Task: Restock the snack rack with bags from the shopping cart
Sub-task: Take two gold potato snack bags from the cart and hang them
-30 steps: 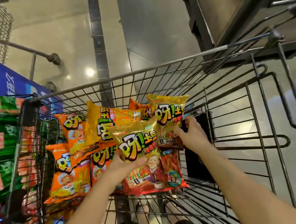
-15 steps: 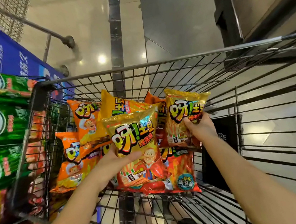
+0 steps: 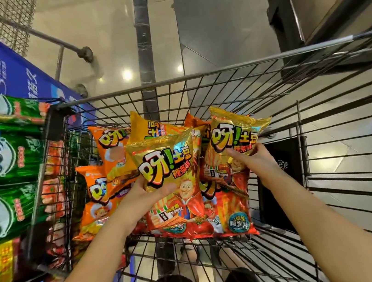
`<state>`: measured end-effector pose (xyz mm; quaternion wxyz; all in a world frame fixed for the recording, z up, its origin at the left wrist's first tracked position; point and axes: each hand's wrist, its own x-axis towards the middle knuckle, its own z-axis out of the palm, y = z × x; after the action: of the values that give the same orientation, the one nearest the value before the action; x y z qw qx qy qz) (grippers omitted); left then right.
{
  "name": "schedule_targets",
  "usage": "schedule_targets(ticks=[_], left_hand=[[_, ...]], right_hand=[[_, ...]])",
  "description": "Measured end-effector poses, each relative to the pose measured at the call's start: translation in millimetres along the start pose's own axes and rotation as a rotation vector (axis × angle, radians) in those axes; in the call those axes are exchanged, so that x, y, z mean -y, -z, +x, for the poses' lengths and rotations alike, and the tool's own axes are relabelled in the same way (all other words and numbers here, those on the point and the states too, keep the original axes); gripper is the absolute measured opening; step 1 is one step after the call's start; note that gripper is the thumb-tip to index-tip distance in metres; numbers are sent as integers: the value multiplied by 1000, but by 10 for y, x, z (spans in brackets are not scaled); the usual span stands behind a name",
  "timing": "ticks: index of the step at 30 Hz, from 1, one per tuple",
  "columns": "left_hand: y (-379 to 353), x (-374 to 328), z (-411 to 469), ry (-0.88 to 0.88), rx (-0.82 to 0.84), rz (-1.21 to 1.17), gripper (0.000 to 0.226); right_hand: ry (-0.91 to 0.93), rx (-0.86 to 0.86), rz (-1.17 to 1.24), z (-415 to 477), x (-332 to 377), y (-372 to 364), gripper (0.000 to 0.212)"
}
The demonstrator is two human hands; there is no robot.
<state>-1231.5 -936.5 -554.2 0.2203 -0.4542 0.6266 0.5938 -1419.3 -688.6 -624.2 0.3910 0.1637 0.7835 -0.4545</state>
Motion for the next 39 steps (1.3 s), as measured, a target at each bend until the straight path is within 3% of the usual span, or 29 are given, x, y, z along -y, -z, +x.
schedule_targets(ticks=[3,7,11,13,17,23,27,30,32,34,39], left_hand=[[14,-79,-119,-3,15,-11,145],[25,-227,-327,-21,-30,-33,119],[148,-425,-681,-96,-58,8,139],[223,-521,-872,-129,-79,10,144],[375,-572,-1153,-156,-127,1,106],[606,-652,-1500,-211,-119,-53,106],[724,-657,-1645,-266,-100,-99,124],[760,-642,-1753,-306,-99,-73,164],[778,-603,-1814,-325,-118,-58,176],[786,-555,-1898,-351,-141,-68,170],[668,-317,-2158,-356,-239,-208,117]], right_hand=[[36,48,69,-206,-3,116,87],[95,143,112,-558,90,310,75],[203,193,114,-1029,347,466,63],[230,195,128,-1251,473,524,62],[286,198,104,-1698,693,579,58],[306,224,89,-2185,850,508,70],[315,255,106,-2395,959,410,42],[300,308,163,-2442,1009,391,59],[289,323,187,-2468,1039,395,63],[308,353,172,-2477,1062,391,60],[356,446,113,-2486,1147,342,50]])
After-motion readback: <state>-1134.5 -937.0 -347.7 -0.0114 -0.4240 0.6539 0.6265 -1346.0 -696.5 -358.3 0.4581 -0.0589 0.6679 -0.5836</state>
